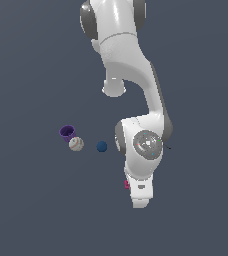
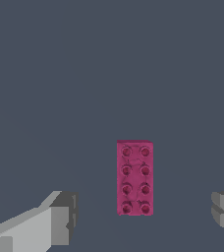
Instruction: Pick up a designated object from a clutter of objects.
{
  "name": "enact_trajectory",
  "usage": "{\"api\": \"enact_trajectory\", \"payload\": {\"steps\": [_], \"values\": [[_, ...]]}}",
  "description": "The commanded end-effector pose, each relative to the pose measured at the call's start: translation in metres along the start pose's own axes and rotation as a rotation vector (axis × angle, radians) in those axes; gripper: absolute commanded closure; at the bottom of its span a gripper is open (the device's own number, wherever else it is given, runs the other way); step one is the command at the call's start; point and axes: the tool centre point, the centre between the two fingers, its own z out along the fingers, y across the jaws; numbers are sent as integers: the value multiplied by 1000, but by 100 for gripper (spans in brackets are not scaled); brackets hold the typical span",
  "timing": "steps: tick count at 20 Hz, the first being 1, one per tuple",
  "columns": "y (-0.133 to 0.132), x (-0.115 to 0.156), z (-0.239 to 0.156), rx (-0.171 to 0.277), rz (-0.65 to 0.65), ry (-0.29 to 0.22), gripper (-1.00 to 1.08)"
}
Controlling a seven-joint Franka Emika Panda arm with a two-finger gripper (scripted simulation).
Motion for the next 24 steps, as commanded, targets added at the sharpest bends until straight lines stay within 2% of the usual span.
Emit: {"api": "enact_trajectory", "payload": {"steps": [1, 11, 16, 17, 24], "values": [[0, 0, 1, 0, 0, 0, -92], [-1, 0, 45, -1, -5, 0, -92], [0, 0, 50, -1, -5, 0, -92], [0, 0, 50, -1, -5, 0, 108], [0, 0, 50, -1, -5, 0, 108]]}}
